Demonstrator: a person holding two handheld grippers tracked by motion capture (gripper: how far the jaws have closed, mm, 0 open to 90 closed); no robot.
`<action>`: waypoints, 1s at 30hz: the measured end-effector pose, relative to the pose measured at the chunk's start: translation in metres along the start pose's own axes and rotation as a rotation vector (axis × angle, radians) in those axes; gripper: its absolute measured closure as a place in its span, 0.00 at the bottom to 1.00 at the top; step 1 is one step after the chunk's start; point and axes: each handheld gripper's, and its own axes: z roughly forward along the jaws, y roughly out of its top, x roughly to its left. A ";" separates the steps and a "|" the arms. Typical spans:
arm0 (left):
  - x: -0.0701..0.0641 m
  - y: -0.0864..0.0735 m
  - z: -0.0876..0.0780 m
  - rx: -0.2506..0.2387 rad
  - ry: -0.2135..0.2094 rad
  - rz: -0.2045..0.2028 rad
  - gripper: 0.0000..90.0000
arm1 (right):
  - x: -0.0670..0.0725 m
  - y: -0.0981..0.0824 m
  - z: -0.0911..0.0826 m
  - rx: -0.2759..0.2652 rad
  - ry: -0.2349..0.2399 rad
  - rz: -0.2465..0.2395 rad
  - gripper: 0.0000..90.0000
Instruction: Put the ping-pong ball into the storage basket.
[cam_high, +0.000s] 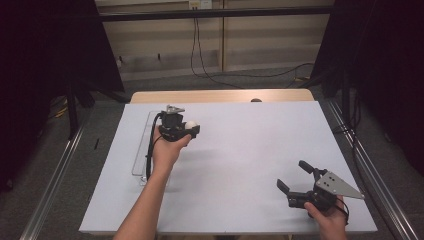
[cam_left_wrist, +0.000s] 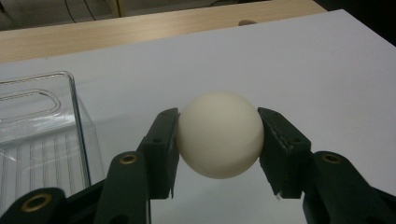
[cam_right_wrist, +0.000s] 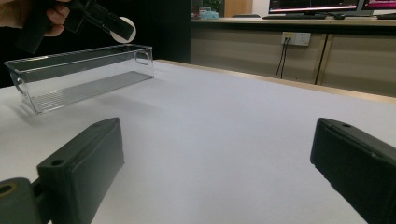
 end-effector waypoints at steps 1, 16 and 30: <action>0.001 0.000 0.000 0.004 -0.007 0.005 0.57 | 0.000 0.000 0.000 0.000 0.000 0.000 0.02; 0.007 -0.003 -0.007 0.005 0.007 0.003 0.57 | 0.000 0.000 0.000 -0.001 0.000 -0.001 0.02; 0.013 -0.006 -0.012 -0.007 0.008 -0.011 0.57 | 0.001 0.000 0.000 -0.001 -0.002 0.005 0.02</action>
